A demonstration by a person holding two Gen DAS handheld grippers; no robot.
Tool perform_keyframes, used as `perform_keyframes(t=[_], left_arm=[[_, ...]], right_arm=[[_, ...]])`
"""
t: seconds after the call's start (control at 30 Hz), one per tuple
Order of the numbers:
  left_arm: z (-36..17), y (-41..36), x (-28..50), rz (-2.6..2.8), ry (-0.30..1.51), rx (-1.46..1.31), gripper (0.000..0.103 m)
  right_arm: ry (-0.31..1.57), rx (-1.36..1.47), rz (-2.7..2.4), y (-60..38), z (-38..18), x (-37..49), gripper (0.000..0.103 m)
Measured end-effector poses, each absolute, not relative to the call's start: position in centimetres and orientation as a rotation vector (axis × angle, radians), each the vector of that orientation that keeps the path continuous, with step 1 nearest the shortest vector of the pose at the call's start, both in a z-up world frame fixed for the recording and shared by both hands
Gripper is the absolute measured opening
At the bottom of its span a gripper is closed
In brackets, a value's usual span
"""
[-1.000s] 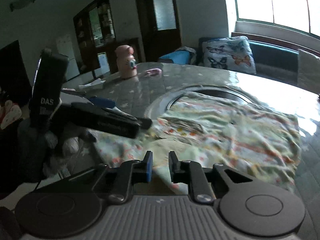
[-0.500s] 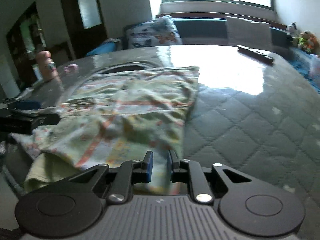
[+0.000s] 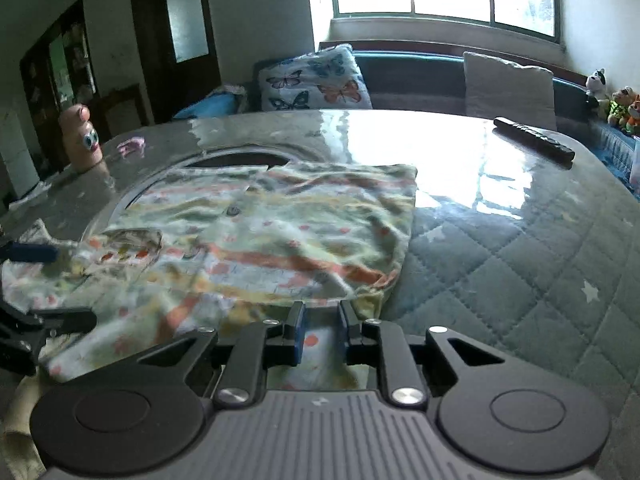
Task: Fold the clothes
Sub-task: 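Open the right tool and smooth the folded side flat, then move the left tool to the opposite shirt side and grasp its edge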
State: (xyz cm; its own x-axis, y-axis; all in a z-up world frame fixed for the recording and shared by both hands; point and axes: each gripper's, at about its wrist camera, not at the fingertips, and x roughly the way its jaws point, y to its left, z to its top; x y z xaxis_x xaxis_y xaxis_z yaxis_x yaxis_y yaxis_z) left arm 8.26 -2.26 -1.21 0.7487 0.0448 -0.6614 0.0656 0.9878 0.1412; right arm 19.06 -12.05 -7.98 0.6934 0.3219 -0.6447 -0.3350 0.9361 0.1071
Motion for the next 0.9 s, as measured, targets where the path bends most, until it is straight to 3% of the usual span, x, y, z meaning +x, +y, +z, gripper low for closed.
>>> perform_keyframes(t=[0.23,0.37,0.67,0.9], left_arm=[[-1.4,-0.9,8.4,0.02,0.732,0.137,0.103],[-0.9,-0.3,8.1,0.037,0.726,0.114,0.103],[0.5,-0.7,6.6,0.001,0.687,0.119,0.103],[0.2,-2.1,6.2,-0.056,0.689,0.13,0.103]], right_arm=[[0.7,-0.051,0.424,-10.5,-6.5,17.5,0.026],[0.686,-0.062,0.513,-8.3,-6.2,16.0,0.036],[0.652,-0.245,0.639,-3.4,-7.4,12.4,0.036],[0.67,-0.185,0.598,-6.2,-6.2,10.8,0.038]])
